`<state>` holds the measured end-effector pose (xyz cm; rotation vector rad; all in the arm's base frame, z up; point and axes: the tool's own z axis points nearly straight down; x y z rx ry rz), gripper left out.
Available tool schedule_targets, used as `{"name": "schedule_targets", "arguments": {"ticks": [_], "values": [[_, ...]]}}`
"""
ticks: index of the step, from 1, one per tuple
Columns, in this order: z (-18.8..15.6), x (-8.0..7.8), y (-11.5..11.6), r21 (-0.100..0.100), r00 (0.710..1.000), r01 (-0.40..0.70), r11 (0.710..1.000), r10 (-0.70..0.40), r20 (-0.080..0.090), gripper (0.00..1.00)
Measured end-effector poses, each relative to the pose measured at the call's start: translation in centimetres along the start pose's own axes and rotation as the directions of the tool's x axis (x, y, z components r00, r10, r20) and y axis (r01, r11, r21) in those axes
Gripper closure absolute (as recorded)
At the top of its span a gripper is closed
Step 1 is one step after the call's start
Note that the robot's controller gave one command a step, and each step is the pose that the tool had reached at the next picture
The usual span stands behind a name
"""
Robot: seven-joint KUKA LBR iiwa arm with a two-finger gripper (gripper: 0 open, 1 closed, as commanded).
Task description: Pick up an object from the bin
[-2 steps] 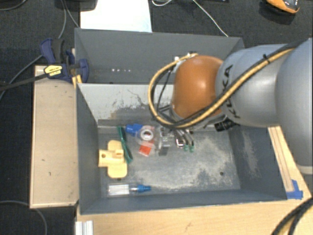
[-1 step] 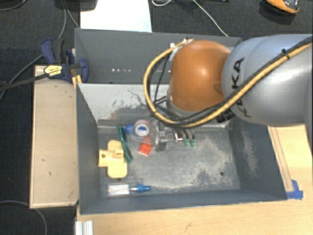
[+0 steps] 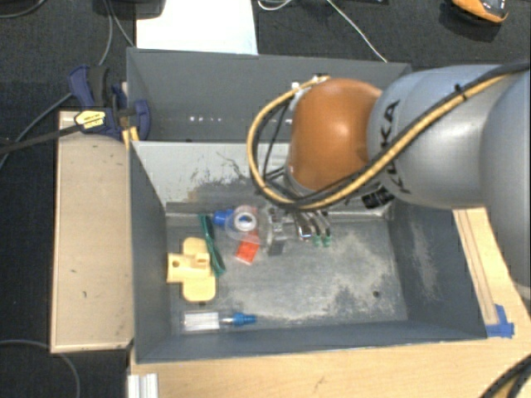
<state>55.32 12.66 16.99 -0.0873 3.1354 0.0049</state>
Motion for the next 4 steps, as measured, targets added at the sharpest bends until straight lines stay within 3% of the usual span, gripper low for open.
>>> {"name": "schedule_targets", "arguments": {"ticks": [1, 2, 3, 4], "values": [[-1.6, -0.7, 8.4, -0.002, 0.988, 0.156, 0.988, -0.156, 0.007, 1.00], [1.7, -4.0, 9.8, -0.004, 0.978, -0.208, 0.978, 0.208, 0.006, 1.00], [6.3, -0.8, 10.3, -0.001, 0.963, 0.268, 0.963, -0.268, 0.009, 1.00], [9.1, -1.2, 9.2, -0.002, 0.985, 0.174, 0.985, -0.174, 0.009, 1.00]]}}
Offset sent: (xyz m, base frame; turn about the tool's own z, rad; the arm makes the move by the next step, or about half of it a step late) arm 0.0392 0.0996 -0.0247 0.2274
